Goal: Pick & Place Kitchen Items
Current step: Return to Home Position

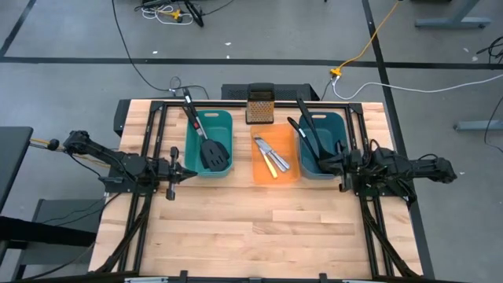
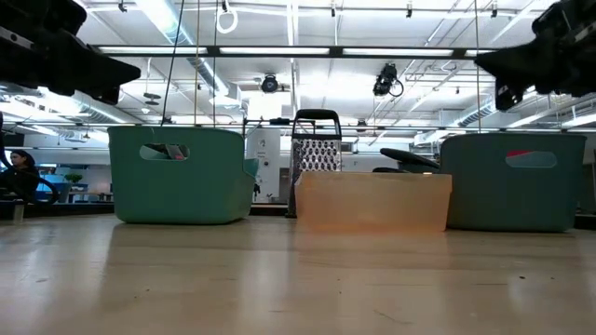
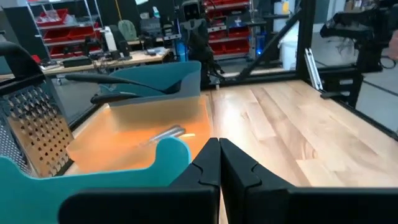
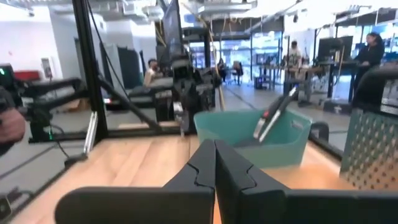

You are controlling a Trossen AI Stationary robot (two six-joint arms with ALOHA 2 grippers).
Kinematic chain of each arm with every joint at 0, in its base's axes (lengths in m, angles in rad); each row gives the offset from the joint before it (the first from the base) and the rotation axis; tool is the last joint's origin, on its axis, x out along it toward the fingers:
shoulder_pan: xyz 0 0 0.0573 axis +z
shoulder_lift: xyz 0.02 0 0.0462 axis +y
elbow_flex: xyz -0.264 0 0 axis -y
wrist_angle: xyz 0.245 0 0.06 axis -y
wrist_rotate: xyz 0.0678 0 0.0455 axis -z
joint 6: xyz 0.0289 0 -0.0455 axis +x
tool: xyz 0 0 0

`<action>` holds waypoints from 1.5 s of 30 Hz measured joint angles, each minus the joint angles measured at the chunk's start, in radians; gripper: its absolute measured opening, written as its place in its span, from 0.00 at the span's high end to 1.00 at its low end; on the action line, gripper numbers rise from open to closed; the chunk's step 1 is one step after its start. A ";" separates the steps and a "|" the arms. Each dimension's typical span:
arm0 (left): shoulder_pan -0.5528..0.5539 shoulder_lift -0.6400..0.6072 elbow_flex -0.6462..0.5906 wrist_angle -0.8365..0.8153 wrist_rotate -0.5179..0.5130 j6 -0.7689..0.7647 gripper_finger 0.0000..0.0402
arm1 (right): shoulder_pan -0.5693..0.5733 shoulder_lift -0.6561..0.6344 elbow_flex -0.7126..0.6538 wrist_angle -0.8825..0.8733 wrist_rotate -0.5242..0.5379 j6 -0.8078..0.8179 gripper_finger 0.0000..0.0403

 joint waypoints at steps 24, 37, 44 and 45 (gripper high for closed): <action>0.178 -0.142 0.005 -0.129 0.316 0.015 0.98 | 0.000 0.000 -0.010 -0.054 0.006 0.106 0.98; 0.178 -0.142 0.004 -0.124 0.283 -0.009 0.98 | 0.000 0.000 -0.010 -0.055 0.053 0.115 0.97; 0.178 -0.142 0.004 -0.123 0.283 -0.016 0.95 | 0.000 0.000 -0.010 -0.055 0.053 0.118 0.97; 0.178 -0.142 0.004 -0.123 0.282 -0.017 0.95 | 0.000 0.000 -0.010 -0.055 0.053 0.118 0.97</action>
